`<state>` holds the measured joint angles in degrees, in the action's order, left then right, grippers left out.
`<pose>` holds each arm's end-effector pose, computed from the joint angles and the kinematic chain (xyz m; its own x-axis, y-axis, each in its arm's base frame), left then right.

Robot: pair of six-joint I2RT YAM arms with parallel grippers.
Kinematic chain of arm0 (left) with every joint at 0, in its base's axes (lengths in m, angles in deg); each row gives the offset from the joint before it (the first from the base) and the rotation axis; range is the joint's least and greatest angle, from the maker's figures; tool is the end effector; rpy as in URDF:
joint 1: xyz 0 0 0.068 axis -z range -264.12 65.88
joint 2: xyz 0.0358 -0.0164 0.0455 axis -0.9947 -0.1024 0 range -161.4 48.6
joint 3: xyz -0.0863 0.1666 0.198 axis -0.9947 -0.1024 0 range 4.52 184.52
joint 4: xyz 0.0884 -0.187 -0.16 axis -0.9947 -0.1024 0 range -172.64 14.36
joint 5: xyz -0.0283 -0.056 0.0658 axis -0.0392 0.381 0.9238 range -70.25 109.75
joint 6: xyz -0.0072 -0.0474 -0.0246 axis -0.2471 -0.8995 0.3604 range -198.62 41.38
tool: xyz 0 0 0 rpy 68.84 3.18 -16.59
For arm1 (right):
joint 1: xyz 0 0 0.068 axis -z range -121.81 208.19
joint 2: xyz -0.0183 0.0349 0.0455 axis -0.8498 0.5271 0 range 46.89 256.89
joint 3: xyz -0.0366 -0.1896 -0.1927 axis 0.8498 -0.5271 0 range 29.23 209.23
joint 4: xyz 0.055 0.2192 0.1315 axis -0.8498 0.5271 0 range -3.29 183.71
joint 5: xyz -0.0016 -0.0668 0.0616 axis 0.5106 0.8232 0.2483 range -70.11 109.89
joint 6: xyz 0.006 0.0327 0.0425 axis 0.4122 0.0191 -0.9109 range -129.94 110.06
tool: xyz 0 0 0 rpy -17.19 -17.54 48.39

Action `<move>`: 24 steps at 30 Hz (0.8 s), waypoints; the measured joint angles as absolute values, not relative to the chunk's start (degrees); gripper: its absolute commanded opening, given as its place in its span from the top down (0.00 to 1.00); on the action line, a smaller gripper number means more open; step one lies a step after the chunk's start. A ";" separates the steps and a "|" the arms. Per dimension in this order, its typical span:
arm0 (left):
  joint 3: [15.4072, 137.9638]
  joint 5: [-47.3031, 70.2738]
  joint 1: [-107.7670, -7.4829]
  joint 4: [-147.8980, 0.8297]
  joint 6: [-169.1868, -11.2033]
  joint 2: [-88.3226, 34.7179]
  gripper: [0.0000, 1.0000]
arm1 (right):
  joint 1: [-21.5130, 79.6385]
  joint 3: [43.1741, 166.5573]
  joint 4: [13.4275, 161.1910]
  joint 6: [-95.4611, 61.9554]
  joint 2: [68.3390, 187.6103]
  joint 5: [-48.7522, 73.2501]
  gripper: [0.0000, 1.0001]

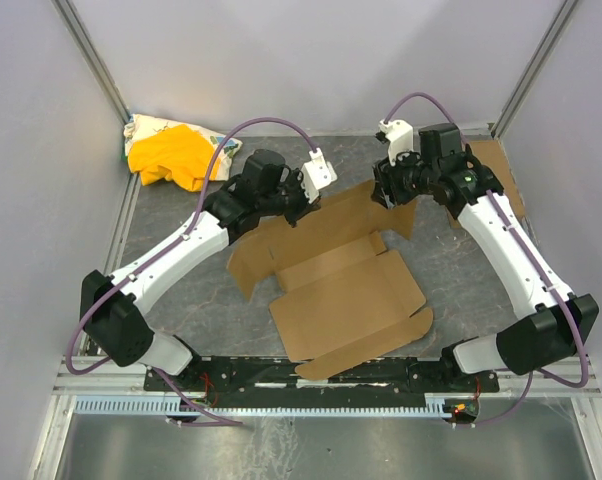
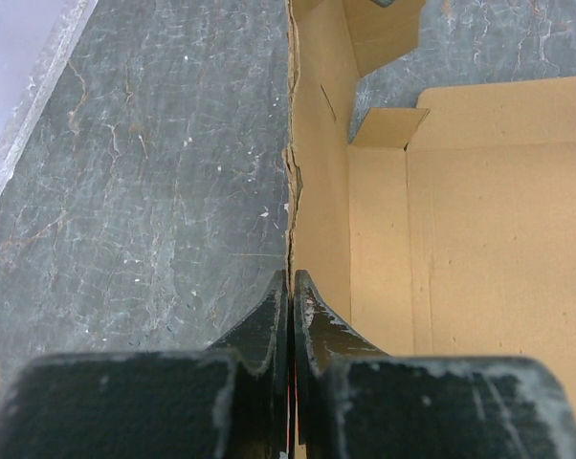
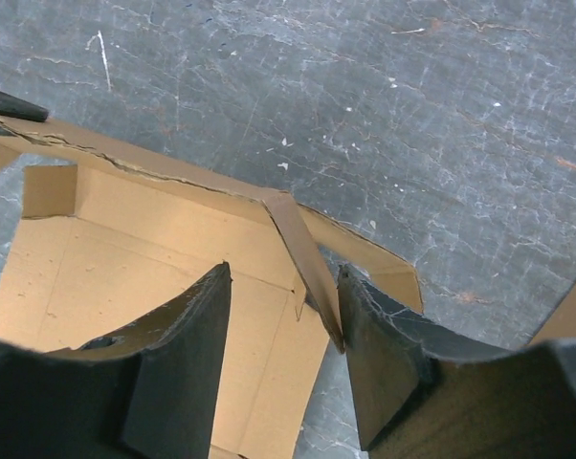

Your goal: Fold the paper box

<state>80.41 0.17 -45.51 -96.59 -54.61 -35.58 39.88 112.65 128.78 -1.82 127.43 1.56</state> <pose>0.2568 -0.2203 0.3477 -0.0166 0.5038 -0.8637 0.9011 0.3818 0.2055 0.2830 0.1055 0.3780 -0.5191 -0.3130 -0.7954 -0.6091 0.7883 0.0873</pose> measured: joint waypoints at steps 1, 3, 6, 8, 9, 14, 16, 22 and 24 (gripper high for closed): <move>80.41 0.20 -45.51 -96.59 -54.61 -35.58 0.97 | 39.88 112.65 128.86 -1.80 127.43 1.32 0.48; 80.41 0.20 -45.45 -96.59 -54.65 -35.58 0.97 | 39.86 112.65 128.89 -2.32 127.47 0.56 0.55; 80.41 0.24 -45.36 -96.54 -54.80 -35.58 0.97 | 39.86 112.93 129.26 -5.73 128.23 0.16 0.63; 80.41 0.33 -45.34 -96.52 -55.20 -35.58 0.97 | 39.80 113.35 129.32 -8.70 129.15 0.23 0.65; 80.41 0.46 -45.27 -96.52 -55.48 -35.58 0.97 | 39.56 113.39 129.21 -10.45 129.59 0.38 0.66; 80.41 1.16 -44.79 -96.50 -56.81 -35.62 0.97 | 37.72 113.28 128.73 -17.82 129.87 3.01 0.68; 80.41 1.64 -44.55 -96.48 -57.21 -35.75 0.97 | 36.45 113.17 128.14 -20.24 129.76 4.71 0.68; 80.44 2.82 -43.96 -96.46 -57.82 -35.99 0.97 | 34.49 113.00 127.77 -24.57 129.72 9.58 0.70; 80.52 3.19 -43.72 -96.48 -57.95 -36.10 0.97 | 33.94 113.02 127.97 -25.27 129.79 11.20 0.72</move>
<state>80.52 3.19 -43.72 -96.48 -57.95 -36.10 33.94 113.02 127.97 -25.27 129.79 11.20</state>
